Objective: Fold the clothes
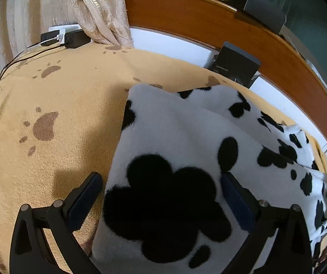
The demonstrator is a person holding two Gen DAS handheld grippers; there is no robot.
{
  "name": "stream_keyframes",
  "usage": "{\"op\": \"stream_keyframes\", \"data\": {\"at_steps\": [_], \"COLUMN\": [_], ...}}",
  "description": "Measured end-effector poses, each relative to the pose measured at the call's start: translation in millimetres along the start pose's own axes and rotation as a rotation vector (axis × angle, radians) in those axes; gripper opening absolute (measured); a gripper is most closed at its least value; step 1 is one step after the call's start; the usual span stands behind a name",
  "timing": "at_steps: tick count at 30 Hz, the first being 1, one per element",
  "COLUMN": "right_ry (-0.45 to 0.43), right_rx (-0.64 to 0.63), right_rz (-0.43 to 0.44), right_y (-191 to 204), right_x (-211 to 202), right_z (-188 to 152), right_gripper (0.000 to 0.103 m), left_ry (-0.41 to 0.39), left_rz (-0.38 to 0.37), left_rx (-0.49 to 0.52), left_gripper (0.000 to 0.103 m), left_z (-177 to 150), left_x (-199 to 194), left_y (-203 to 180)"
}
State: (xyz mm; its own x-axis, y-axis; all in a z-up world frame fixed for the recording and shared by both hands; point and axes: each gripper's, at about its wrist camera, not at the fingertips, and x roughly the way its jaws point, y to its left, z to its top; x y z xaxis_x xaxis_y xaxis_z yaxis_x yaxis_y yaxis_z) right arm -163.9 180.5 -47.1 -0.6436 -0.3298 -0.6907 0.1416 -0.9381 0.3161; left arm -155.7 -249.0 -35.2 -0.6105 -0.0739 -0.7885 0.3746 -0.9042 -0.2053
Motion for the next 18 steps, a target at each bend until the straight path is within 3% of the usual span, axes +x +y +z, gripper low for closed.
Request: {"op": "stream_keyframes", "data": {"at_steps": [4, 8, 10, 13, 16, 18], "right_ry": [-0.092, -0.103, -0.074, 0.007, 0.086, 0.111], "right_rx": [-0.096, -0.267, -0.375, -0.501, -0.514, -0.471], "right_rz": [-0.119, -0.070, -0.053, -0.107, -0.143, -0.101], "right_y": [14, 62, 92, 117, 110, 101], "right_x": [-30, -49, -57, -52, -37, -34], "right_z": [3, 4, 8, 1, -9, -3], "right_gripper": [0.059, 0.059, 0.059, 0.059, 0.059, 0.059], "left_ry": [-0.070, -0.162, -0.147, -0.038, -0.005, -0.006], "left_rz": [0.007, -0.020, -0.033, -0.015, -0.008, -0.010], "left_rx": [-0.002, 0.063, 0.107, 0.137, 0.144, 0.146], "left_gripper": [0.103, 0.103, 0.103, 0.103, 0.103, 0.103], "left_z": [1, -1, -3, -7, -8, -9], "left_x": [-15, -37, -36, -13, -5, -5], "left_y": [-3, -17, -25, -29, -28, -28]}}
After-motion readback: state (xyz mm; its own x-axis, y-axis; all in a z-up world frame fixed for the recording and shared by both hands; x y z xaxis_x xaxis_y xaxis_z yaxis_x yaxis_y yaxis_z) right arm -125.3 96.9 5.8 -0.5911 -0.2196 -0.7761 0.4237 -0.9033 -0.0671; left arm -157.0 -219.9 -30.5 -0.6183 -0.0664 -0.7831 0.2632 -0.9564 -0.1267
